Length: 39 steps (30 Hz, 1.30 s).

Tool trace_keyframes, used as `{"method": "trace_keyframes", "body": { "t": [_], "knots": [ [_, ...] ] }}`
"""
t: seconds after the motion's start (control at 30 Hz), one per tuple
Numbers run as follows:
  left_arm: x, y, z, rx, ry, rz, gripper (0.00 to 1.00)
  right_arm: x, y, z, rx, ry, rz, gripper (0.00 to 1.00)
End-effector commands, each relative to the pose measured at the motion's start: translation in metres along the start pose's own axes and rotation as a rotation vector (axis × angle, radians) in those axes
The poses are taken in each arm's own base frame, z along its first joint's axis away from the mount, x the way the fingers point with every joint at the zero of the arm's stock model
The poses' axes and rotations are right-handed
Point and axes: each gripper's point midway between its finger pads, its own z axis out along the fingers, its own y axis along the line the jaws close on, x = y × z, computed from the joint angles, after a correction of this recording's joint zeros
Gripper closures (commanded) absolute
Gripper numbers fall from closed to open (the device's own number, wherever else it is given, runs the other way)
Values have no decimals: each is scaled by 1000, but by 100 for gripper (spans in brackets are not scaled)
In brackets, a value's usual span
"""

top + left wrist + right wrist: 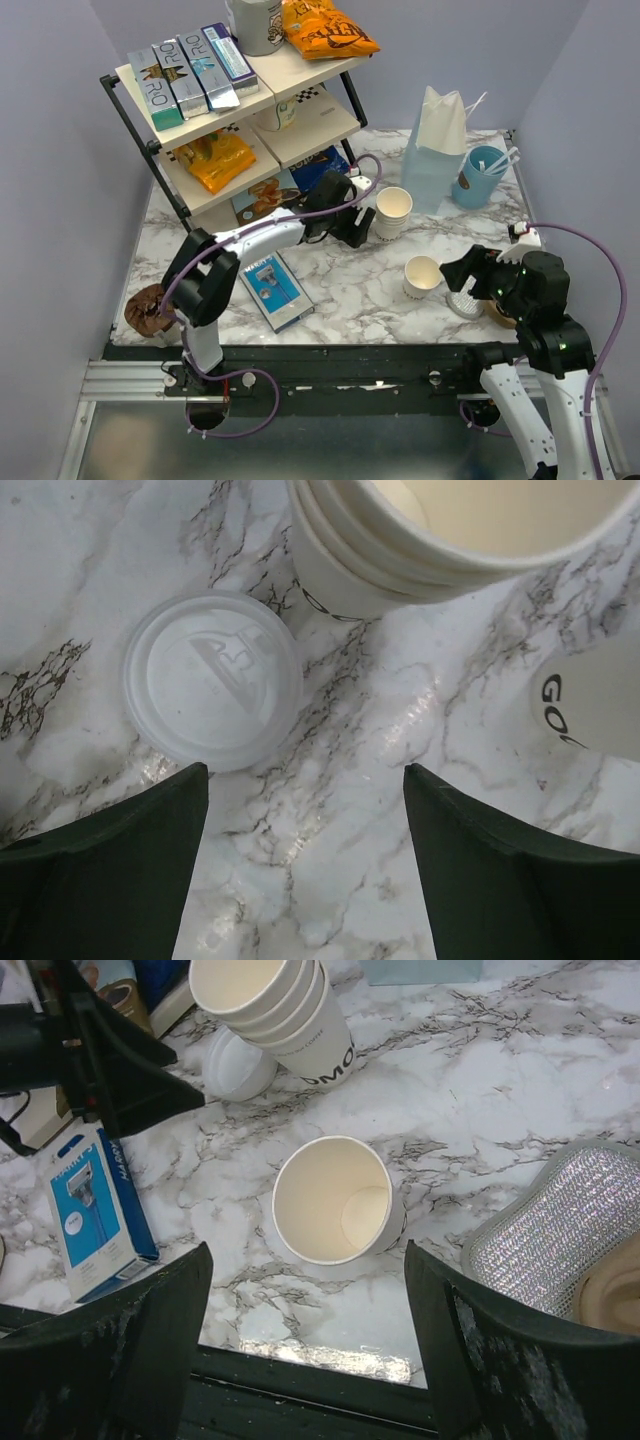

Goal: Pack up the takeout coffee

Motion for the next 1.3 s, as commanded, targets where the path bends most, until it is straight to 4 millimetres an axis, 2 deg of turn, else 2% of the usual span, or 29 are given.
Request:
{"method": "trace_keyframes", "body": {
  "t": [0.0,0.03,0.17,0.27,0.43,0.57,0.8,0.97,1.03,1.13,1.27],
  "knots": [
    [-13,-1,25,36,12,27,18,-3,-2,0,6,-24,-6,14],
    [-16,1,29,31,4,32,19,-3,-2,0,9,-25,-3,14],
    [2,13,50,-2,81,16,23,-3,2,-5,-11,-30,13,14],
    [12,11,57,14,105,-2,29,-6,3,-10,-10,-39,5,14],
    [16,8,62,29,94,-32,37,-8,0,-14,11,-55,1,14],
    [20,5,66,49,90,-41,39,-4,-1,-16,16,-41,5,14],
    [25,9,76,30,109,-60,48,1,-6,-20,36,-39,11,14],
    [25,5,78,49,113,-65,61,5,-6,-23,31,-40,18,14],
    [26,4,76,56,117,-78,71,5,-6,-23,33,-43,18,14],
    [29,-2,70,79,122,-101,80,6,-5,-22,29,-36,20,14],
    [35,-16,52,110,109,-131,92,7,-1,-20,3,-28,17,14]
  ]
}}
